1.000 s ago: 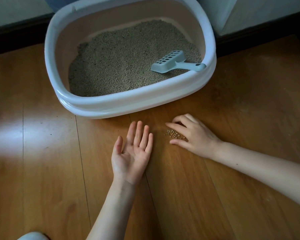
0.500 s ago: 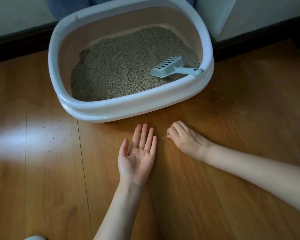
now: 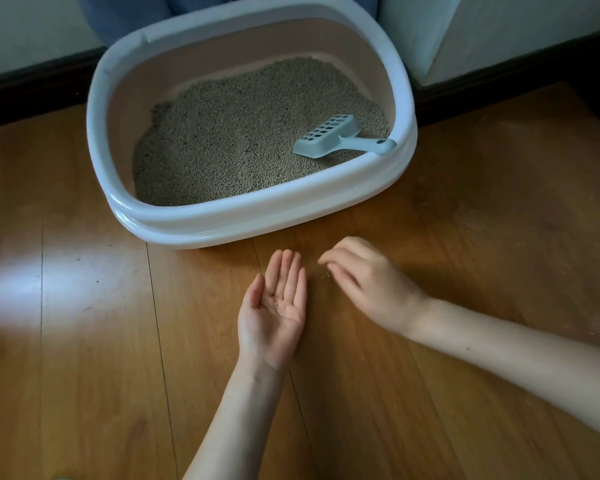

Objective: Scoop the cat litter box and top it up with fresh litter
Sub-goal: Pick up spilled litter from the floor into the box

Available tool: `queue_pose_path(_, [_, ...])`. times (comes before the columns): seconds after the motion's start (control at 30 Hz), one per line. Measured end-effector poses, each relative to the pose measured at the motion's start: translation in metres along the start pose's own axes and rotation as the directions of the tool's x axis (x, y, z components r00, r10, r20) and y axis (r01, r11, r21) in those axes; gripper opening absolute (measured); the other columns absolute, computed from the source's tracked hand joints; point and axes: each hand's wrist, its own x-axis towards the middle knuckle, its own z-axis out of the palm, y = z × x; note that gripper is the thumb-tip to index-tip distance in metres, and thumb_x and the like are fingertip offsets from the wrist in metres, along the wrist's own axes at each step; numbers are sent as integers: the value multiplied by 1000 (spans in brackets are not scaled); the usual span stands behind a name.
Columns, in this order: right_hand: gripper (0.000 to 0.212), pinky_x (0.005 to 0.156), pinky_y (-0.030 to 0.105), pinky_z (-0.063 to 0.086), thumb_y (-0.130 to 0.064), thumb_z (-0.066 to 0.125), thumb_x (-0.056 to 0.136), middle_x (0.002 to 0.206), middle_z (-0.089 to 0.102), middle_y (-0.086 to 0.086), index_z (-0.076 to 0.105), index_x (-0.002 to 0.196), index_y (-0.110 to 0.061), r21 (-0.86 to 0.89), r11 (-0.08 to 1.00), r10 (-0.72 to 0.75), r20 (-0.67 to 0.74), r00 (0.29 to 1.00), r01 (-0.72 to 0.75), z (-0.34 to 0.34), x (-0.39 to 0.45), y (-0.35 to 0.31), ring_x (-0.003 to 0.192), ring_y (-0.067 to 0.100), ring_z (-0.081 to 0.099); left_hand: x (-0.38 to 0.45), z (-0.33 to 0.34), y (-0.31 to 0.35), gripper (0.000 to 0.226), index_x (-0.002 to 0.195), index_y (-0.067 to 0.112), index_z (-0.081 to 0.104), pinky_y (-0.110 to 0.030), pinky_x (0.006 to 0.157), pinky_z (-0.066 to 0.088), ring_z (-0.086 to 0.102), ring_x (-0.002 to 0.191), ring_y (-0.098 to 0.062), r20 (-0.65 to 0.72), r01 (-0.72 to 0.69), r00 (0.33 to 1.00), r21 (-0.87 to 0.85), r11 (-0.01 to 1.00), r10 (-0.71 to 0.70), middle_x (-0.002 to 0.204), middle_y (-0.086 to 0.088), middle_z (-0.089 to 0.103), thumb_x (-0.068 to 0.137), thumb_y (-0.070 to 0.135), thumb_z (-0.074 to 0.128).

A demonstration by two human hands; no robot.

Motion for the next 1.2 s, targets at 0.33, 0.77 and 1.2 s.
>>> queue_pose_path(0.33, [33, 83, 17, 48, -8, 71, 84, 100, 62, 6, 65, 115, -1, -188, 976, 128, 104, 986, -107, 6, -29, 29, 92, 15, 61, -2, -3, 11, 47, 103, -3, 74, -45, 92, 52, 68, 106, -31, -5, -13, 1000, -12, 1000, 13, 121, -17, 67, 101, 24, 36])
queue_pose_path(0.77, [2, 70, 25, 50, -1, 63, 87, 83, 59, 13, 61, 88, -1, -171, 981, 107, 53, 993, -97, 15, 1, 10, 76, 23, 58, -1, -2, 5, 47, 118, -2, 66, -43, 106, 44, 64, 114, -32, -22, -4, 1000, 64, 998, 5, 126, -20, 63, 103, 26, 33])
queue_pose_path(1.2, [21, 83, 21, 50, -6, 54, 94, 107, 59, 1, 64, 112, -10, -56, 963, 266, 58, 962, -263, -14, -9, 14, 95, 11, 58, 2, 5, 10, 48, 101, -9, 73, -44, 103, 43, 68, 104, -35, -28, 1, 1000, 10, 1000, -1, 120, -22, 66, 99, 19, 34])
